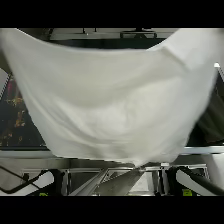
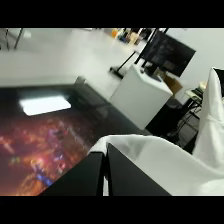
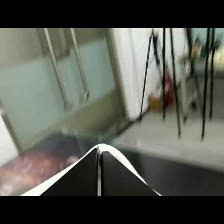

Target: Fold the shirts.

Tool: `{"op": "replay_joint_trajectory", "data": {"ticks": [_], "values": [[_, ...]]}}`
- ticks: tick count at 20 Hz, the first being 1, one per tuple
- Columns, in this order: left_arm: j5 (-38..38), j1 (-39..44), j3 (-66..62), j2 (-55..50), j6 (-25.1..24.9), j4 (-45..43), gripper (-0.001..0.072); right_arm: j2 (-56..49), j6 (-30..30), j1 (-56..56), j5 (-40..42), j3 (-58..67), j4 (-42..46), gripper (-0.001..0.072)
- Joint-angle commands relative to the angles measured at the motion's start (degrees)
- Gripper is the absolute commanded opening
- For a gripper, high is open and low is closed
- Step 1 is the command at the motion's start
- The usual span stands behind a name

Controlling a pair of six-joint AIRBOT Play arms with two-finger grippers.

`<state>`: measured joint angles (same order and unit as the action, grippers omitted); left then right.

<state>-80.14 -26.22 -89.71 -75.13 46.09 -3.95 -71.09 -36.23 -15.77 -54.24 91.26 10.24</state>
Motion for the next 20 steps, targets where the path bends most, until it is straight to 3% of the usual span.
{"op": "replay_joint_trajectory", "data": {"ticks": [1, 5, 6, 7, 8, 9, 10, 11, 12, 15, 17, 20], "values": [[8.0, 6.6, 2.2, -15.5, -1.3, -12.9, 0.0023, -19.3, -1.7, 8.8, 8.1, 0.1, 6.2, 0.0017], [7.7, 6.2, -8.3, -34.8, -1.2, -12.5, 0.002, -36.3, 0.4, 10.4, 14.5, 0.1, -8.7, 0.0047], [6.8, 5.6, -11.0, -37.7, 0.2, -12.5, 0.0093, -38.8, 0.5, 10.1, 13.3, 0.1, -12.4, 0.0246], [5.6, 5.0, -13.5, -39.8, 2.4, -12.6, 0.0327, -39.8, 0.5, 9.3, 10.2, 0.1, -13.6, 0.036], [3.6, 3.9, -16.0, -41.3, 4.6, -13.1, 0.0459, -39.8, 0.5, 8.4, 6.3, 0.2, -13.3, 0.0368], [1.0, 2.4, -18.0, -42.0, 6.5, -14.1, 0.0654, -39.2, 0.4, 7.2, 1.1, 0.2, -13.3, 0.0365], [-1.8, 1.2, -19.6, -42.0, 9.7, -16.5, 0.0691, -38.3, -0.5, 5.6, -4.2, 0.2, -13.3, 0.0362], [-5.4, -0.1, -21.6, -41.9, 13.5, -20.1, 0.0691, -37.0, -2.1, 3.6, -9.9, 0.2, -13.2, 0.0274], [-8.9, -1.1, -23.4, -41.9, 17.3, -24.0, 0.0691, -35.5, -3.5, 1.7, -15.2, 0.1, -12.6, 0.0069], [-18.3, -2.7, -22.5, -40.5, 24.4, -32.4, 0.069, -30.7, -12.2, -2.7, -26.2, 0.0, -5.4, 0.0019], [-18.8, -3.0, -13.0, -36.1, 24.5, -36.0, 0.069, -26.3, -19.2, -3.8, -29.5, -2.1, 6.2, 0.0018], [-18.1, -3.0, 6.4, -27.3, 21.7, -42.5, 0.069, -17.0, -23.5, -5.0, -30.2, -13.7, 21.0, 0.0018]]}}
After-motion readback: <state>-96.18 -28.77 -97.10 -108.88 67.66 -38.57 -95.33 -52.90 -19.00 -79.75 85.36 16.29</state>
